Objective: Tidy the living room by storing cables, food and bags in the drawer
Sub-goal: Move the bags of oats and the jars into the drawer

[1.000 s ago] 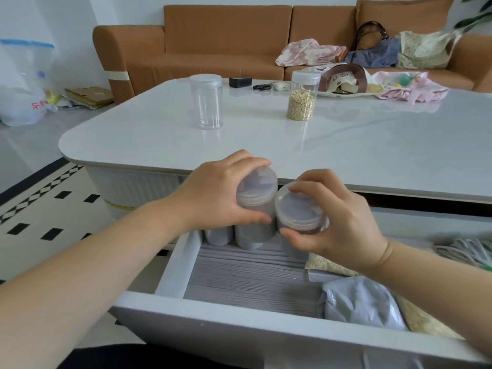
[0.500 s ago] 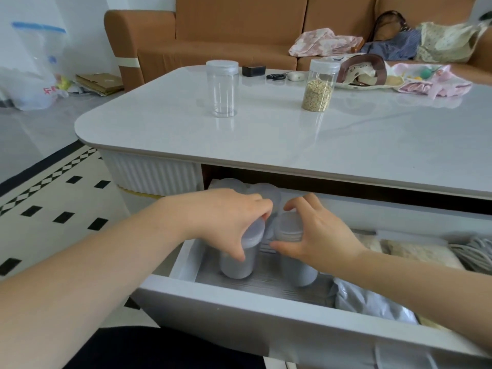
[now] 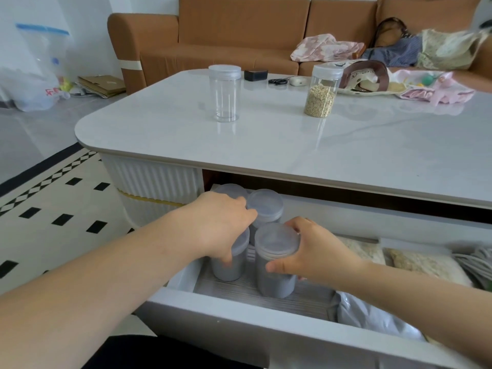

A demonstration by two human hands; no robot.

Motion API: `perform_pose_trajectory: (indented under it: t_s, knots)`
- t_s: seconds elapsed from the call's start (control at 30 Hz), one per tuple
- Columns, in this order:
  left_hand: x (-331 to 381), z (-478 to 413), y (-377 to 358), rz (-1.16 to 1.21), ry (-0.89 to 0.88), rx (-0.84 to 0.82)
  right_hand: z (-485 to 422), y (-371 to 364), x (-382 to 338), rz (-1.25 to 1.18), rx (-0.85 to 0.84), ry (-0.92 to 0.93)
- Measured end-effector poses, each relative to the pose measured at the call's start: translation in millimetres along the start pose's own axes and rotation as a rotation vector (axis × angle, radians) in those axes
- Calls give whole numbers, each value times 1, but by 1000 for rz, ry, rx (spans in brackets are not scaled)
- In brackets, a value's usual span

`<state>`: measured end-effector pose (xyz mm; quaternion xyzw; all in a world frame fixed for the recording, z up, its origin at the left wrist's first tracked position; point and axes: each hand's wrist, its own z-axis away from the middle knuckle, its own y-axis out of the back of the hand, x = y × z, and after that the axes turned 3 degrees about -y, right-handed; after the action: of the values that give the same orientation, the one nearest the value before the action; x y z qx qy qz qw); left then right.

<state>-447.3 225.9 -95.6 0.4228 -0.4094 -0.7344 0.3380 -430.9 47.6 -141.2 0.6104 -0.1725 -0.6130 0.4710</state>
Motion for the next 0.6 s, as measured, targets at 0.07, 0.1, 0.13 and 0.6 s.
perform_pose_trajectory:
  t_s: [0.07,0.1,0.13,0.6]
  knots:
    - [-1,0,3,10,1,-21,-1,-4,-1,6,13,9]
    - [-1,0,4,16,1,-37,-1,-6,-2,10,25,16]
    - [-2,1,4,17,2,-48,-1,-7,-2,5,37,20]
    - [-4,-1,3,-49,126,-17,-9,-19,2,-62,75,87]
